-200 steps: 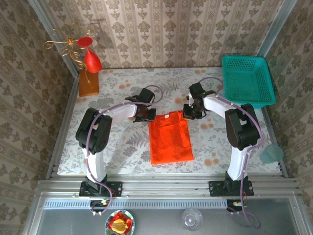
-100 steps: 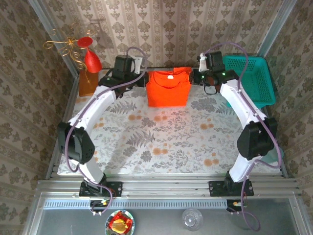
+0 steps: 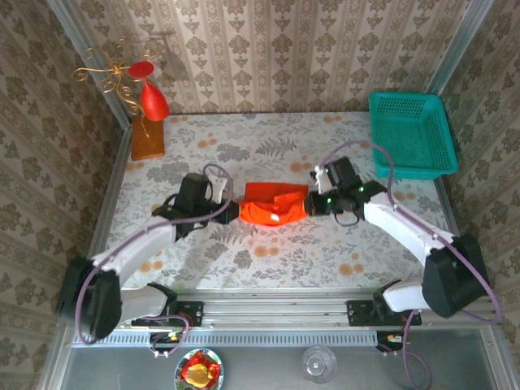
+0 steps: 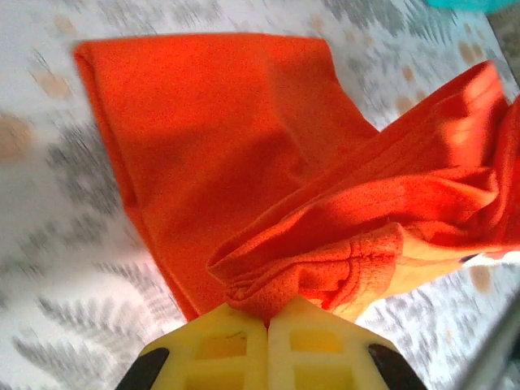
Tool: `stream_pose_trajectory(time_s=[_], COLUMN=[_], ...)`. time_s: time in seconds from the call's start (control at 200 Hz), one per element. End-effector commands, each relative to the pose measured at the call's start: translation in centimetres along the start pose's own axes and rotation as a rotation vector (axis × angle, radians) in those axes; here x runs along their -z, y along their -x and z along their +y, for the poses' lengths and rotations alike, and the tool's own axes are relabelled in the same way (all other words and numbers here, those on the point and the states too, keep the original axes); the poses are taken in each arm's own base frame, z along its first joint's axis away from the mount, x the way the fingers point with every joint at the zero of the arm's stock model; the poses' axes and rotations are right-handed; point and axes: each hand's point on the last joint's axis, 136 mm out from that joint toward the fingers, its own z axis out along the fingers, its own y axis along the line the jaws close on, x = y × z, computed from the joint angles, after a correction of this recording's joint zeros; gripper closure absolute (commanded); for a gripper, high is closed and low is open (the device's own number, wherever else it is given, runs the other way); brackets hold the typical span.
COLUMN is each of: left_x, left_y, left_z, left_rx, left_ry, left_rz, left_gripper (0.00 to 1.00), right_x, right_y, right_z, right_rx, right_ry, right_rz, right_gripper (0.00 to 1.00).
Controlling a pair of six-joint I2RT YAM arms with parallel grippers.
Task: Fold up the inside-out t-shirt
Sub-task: Fold the T-shirt at the center of the table.
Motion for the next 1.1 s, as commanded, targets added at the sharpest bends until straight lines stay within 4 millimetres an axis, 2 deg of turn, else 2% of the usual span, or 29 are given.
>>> stream_pose_trajectory(time_s=[0.0, 0.06, 0.135, 0.295, 0.395, 0.465, 0.475, 0.5, 0.62, 0.805, 0.95, 1.09], left_x=[1.5, 1.5, 1.4, 0.7, -0.1, -1.4, -1.2, -1.6, -3.3, -6.3, -8.6, -11.2], left_y=[0.5, -0.2, -0.1, 2.7, 4.2, 4.4, 4.8, 5.0, 5.9, 8.1, 9.9, 10.3], left_z=[-1.3, -0.8, -0.1, 1.2, 2.5, 3.1, 3.8, 4.3, 5.2, 5.1, 4.7, 5.6], left_rx=[0.008, 0.024, 0.026, 0.028, 0.036, 0.047, 0.062, 0.07, 0.076, 0.037, 0.013, 0.024], left_ry=[-0.01, 0.008, 0.038, 0.087, 0.133, 0.13, 0.141, 0.143, 0.12, 0.045, -0.036, -0.048], left_rz=[-0.092, -0.086, -0.086, -0.085, -0.047, 0.022, 0.019, 0.034, 0.072, 0.098, 0.099, 0.123], left_gripper=[1.0, 1.0, 1.0, 1.0, 1.0, 1.0, 1.0, 1.0, 1.0, 1.0, 1.0, 1.0], right_x=[1.3, 1.0, 0.7, -0.1, -0.9, -2.1, -2.2, -2.4, -4.0, -6.2, -6.8, -7.2], right_y=[-0.5, -1.1, -0.9, 0.8, 1.5, 1.5, 1.5, 1.8, 2.3, 2.1, 1.7, 1.1], right_z=[1.8, 1.8, 1.7, 0.7, -1.4, -2.7, -2.8, -2.9, -4.0, -6.2, -7.5, -8.5], right_rx=[-0.032, -0.059, -0.071, -0.085, -0.168, -0.211, -0.215, -0.223, -0.253, -0.313, -0.341, -0.362], right_ry=[0.037, 0.03, 0.017, -0.061, -0.142, -0.178, -0.181, -0.181, -0.191, -0.202, -0.227, -0.241], right_rz=[-0.055, -0.045, -0.046, -0.066, -0.046, -0.003, 0.001, 0.001, 0.03, 0.076, 0.081, 0.09], right_gripper=[1.0, 1.0, 1.0, 1.0, 1.0, 1.0, 1.0, 1.0, 1.0, 1.0, 1.0, 1.0])
